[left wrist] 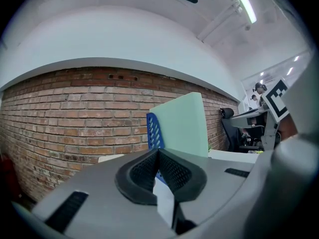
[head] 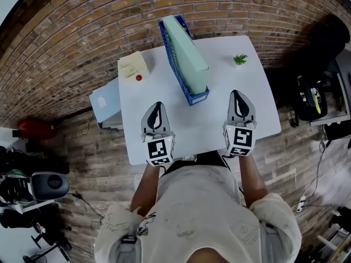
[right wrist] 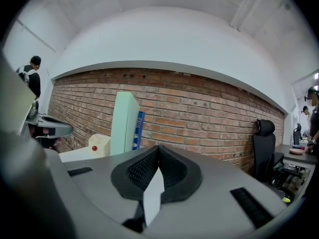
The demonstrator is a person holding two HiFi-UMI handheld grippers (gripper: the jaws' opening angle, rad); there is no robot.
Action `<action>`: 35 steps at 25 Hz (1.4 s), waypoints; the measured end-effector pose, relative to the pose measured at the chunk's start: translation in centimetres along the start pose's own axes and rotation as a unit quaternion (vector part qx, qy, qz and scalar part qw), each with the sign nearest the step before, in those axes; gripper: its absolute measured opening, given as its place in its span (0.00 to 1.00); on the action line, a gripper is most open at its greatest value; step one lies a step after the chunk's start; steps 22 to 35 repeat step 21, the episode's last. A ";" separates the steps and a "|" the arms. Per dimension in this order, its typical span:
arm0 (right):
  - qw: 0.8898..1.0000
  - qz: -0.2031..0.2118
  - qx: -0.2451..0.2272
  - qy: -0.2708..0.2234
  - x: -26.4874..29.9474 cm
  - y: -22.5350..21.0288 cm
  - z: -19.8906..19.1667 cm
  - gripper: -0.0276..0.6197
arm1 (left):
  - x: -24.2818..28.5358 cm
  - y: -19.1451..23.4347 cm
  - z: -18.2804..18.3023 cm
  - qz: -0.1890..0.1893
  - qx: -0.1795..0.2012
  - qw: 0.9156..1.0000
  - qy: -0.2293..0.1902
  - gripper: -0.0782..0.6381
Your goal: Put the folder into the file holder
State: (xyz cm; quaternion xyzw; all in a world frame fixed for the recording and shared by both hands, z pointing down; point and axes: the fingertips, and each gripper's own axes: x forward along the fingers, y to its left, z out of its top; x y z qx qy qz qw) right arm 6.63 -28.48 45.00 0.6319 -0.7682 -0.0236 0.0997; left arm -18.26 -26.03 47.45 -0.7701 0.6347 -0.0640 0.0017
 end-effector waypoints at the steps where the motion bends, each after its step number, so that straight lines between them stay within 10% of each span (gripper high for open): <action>1: 1.000 0.003 -0.002 0.001 0.1 0.1 -0.1 0.07 | 0.0 0.0 0.0 0.001 -0.001 1.000 0.001 0.13; 35: 1.000 0.024 -0.009 -0.001 0.8 1.0 0.9 0.07 | 0.6 -0.1 -0.1 0.007 -0.010 1.000 0.003 0.13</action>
